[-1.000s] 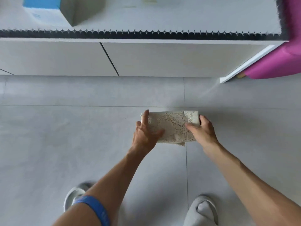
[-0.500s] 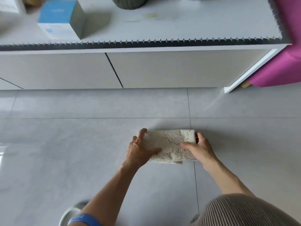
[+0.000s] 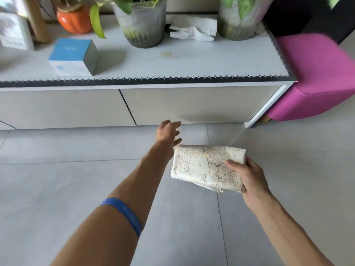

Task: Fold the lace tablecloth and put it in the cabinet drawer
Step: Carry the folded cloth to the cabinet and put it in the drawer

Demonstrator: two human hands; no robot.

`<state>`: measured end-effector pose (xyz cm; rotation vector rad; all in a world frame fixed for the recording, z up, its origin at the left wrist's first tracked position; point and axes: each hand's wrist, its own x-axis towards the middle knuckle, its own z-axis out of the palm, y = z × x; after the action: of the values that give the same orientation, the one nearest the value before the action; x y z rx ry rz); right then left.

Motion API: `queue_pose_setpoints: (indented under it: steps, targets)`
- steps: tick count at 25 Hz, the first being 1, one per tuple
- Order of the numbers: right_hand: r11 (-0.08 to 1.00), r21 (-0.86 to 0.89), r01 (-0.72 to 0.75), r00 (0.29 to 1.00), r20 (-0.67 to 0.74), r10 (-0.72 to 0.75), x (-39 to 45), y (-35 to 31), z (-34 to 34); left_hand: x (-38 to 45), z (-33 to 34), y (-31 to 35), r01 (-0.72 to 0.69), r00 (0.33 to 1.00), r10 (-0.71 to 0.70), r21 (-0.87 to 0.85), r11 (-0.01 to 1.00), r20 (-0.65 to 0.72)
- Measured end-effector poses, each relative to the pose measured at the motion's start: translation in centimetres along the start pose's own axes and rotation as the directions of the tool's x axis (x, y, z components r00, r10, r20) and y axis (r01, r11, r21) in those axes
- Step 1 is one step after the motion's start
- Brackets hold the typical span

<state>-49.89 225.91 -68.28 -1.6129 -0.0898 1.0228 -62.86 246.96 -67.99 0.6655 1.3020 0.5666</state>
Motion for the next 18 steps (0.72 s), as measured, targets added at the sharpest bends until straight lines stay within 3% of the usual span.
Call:
queue_pose_setpoints:
  steps: [3,7,11,14,18]
  targets:
    - [0.999,-0.013,0.052,0.998,-0.035,-0.052,-1.1,-2.0,-1.9,2.3,0.0,0.6,0.146,0.985,-0.167,-0.306,0.941,-0.041]
    - [0.991,-0.089,0.104,0.993,-0.039,-0.108,-1.4,-3.1,-4.7,4.9,-0.9,-0.7,0.143,0.979,-0.190,-0.421,0.896,-0.072]
    - [0.995,-0.031,0.090,0.996,-0.024,-0.090,-1.4,-2.6,-5.4,6.2,0.7,-0.6,0.149,0.982,-0.190,-0.546,0.824,-0.020]
    - [0.996,-0.022,0.085,0.996,0.005,-0.084,-1.1,-2.2,-4.8,7.0,0.7,-0.5,0.174,0.980,-0.199,-0.542,0.822,0.013]
    - [0.985,-0.104,0.139,0.989,-0.040,-0.144,-1.5,-2.5,-5.2,7.2,0.9,-0.4,0.176,0.973,-0.223,-0.426,0.887,-0.062]
